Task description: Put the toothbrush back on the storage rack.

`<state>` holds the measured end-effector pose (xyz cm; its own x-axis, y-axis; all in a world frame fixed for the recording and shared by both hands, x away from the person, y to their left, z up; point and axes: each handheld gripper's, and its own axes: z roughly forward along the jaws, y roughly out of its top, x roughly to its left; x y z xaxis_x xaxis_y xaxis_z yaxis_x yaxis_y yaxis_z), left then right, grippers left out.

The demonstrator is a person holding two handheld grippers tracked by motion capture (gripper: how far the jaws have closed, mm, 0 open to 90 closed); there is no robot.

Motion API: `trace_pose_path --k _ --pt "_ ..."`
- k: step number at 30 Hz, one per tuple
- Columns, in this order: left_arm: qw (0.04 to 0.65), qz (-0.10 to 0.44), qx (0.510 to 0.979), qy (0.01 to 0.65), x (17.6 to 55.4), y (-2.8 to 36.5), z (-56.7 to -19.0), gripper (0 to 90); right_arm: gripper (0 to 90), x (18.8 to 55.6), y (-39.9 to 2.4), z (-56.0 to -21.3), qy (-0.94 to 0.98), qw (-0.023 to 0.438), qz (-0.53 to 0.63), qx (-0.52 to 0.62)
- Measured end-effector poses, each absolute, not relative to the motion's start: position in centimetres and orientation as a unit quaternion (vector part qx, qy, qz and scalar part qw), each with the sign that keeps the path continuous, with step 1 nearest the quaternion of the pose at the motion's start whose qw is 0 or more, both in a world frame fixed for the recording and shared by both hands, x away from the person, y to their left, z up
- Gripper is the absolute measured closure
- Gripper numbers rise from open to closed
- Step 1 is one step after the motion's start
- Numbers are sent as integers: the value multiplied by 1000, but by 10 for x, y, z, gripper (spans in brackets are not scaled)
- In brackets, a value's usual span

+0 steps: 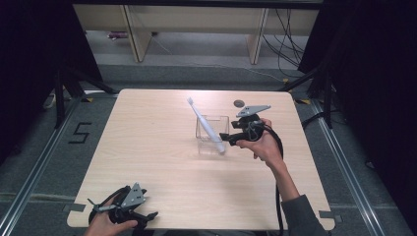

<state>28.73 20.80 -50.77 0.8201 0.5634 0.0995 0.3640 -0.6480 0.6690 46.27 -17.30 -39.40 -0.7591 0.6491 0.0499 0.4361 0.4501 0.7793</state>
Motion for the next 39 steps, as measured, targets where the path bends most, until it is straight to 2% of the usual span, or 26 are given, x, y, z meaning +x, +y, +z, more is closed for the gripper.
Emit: trace_pose_path --k 39 --pt "336 148 893 259 287 209 -507 162 244 431 -201 -409 841 147 406 326"
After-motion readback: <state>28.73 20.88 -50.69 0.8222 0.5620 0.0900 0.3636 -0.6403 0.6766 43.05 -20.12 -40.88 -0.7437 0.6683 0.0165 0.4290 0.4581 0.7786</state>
